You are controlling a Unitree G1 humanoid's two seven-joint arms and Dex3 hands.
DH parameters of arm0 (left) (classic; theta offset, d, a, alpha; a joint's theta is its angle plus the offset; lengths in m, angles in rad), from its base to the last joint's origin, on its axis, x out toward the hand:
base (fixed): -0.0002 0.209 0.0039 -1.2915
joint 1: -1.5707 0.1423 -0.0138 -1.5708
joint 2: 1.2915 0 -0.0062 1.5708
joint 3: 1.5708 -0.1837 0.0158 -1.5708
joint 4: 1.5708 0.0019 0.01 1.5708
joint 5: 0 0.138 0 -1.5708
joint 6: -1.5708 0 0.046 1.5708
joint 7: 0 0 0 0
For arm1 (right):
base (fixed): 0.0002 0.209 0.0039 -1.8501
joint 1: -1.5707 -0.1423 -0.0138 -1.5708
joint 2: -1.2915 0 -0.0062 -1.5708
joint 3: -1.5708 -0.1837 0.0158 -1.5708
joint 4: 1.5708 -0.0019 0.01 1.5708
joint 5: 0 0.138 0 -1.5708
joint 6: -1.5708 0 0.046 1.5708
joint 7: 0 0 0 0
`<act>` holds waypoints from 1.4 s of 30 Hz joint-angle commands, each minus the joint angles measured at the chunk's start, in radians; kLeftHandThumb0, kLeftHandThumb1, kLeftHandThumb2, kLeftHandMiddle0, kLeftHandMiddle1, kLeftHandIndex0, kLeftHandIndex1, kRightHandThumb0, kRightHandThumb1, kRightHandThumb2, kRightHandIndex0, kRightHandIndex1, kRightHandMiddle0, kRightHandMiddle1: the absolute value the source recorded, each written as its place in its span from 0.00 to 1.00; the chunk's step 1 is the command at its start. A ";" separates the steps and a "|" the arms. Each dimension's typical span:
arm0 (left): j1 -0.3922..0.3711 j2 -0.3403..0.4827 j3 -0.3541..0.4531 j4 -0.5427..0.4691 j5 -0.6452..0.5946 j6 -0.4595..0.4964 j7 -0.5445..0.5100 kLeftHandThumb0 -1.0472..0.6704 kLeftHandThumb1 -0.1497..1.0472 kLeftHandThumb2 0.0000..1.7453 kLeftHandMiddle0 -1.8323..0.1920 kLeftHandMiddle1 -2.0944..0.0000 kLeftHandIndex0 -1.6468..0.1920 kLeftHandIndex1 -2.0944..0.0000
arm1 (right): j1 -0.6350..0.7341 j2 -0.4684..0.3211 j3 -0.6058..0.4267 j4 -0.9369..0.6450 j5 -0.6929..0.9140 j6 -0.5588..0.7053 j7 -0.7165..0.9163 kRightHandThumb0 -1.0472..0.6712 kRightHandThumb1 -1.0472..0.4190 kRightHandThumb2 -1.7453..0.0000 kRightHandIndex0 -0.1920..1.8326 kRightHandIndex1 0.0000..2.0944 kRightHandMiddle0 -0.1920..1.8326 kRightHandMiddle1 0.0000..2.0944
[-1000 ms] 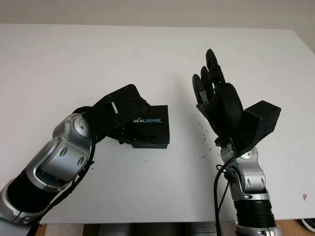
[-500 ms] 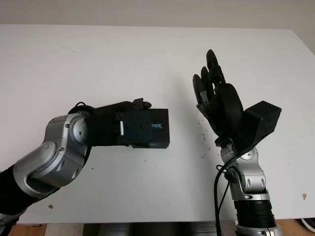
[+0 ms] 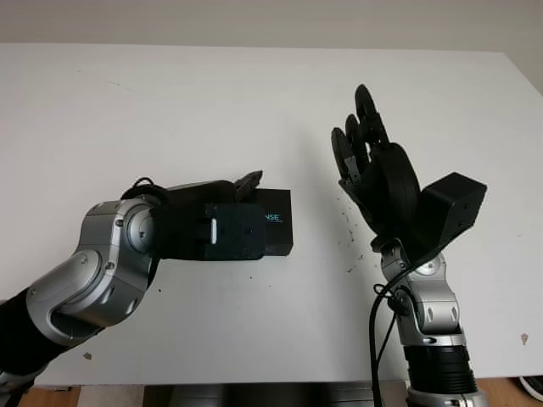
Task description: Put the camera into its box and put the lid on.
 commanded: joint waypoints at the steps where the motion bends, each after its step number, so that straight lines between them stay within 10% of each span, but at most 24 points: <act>1: 0.065 0.066 -0.052 0.047 0.137 -0.173 0.056 0.17 1.00 0.31 1.00 1.00 1.00 1.00 | 0.011 0.000 -0.001 -0.030 0.007 0.005 0.001 0.22 0.00 0.77 0.04 0.03 0.06 0.03; 7: 0.121 0.086 -0.004 0.091 0.365 -0.420 -0.022 0.12 1.00 0.42 1.00 1.00 1.00 1.00 | 0.016 -0.003 -0.003 -0.033 0.008 -0.002 0.005 0.23 0.00 0.76 0.04 0.03 0.06 0.03; 19: 0.231 -0.020 0.152 0.104 0.495 -0.526 -0.144 0.10 1.00 0.44 1.00 1.00 1.00 1.00 | 0.012 -0.005 -0.012 -0.033 0.033 0.003 0.019 0.23 0.00 0.77 0.03 0.02 0.06 0.03; 27: 0.287 -0.159 0.373 0.115 0.132 -0.446 -0.198 0.09 1.00 0.43 1.00 1.00 1.00 1.00 | 0.005 -0.008 -0.013 -0.031 0.037 -0.001 0.026 0.23 0.00 0.77 0.03 0.03 0.06 0.03; 32: 0.267 -0.244 0.573 0.045 -0.174 -0.225 -0.234 0.10 1.00 0.44 1.00 1.00 1.00 1.00 | -0.008 -0.030 -0.006 -0.029 0.014 0.016 0.028 0.22 0.00 0.77 0.03 0.03 0.06 0.02; 42: 0.285 -0.345 0.879 0.026 -0.565 -0.043 -0.046 0.11 1.00 0.43 1.00 1.00 1.00 1.00 | -0.049 -0.063 -0.031 0.020 0.049 0.033 0.080 0.20 0.00 0.71 0.00 0.00 0.01 0.01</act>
